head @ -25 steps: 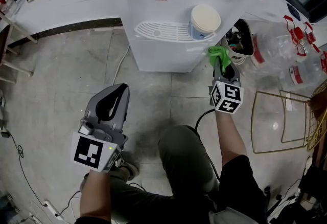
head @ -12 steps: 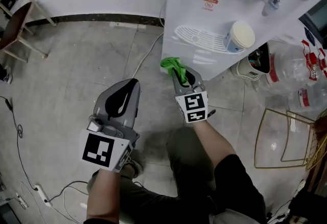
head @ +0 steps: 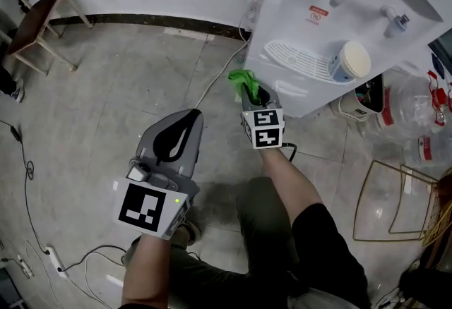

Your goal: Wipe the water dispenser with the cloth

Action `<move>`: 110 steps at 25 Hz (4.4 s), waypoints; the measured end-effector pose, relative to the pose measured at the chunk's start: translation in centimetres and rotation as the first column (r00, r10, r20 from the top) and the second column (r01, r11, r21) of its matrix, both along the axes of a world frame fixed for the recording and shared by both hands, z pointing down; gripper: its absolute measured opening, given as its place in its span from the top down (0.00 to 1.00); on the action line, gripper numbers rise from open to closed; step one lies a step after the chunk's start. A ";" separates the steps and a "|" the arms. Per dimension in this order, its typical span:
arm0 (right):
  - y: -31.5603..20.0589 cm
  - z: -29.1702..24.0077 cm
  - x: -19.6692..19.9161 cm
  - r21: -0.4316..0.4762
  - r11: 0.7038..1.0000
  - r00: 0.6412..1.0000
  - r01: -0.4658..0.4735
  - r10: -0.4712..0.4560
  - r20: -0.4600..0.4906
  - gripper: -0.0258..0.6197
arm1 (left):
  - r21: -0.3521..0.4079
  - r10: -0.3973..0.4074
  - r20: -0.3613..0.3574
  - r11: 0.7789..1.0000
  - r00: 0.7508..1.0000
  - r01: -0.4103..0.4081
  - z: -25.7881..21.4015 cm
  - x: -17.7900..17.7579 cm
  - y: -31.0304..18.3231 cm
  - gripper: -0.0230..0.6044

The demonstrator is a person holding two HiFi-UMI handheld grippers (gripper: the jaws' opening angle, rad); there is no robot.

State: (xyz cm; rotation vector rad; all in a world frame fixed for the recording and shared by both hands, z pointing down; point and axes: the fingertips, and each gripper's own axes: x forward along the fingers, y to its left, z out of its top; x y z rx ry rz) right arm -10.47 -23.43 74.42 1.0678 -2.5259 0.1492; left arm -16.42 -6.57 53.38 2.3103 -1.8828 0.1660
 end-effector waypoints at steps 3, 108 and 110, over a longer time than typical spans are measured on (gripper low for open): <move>-0.4 0.1 2.0 -0.007 1.000 1.000 -0.021 0.021 -0.003 0.84 | 0.011 0.004 0.005 1.000 1.000 -0.004 0.2 0.4 -0.5 0.96; 0.6 15.8 -0.1 -0.240 0.970 0.934 0.024 -0.108 -0.340 0.83 | -0.129 0.041 0.069 0.991 0.997 -0.032 3.5 1.2 3.0 0.96; 0.0 16.6 0.5 -0.257 0.966 0.931 -0.016 -0.079 -0.356 0.83 | -0.127 0.035 0.071 0.992 0.997 -0.026 3.4 0.8 3.0 0.96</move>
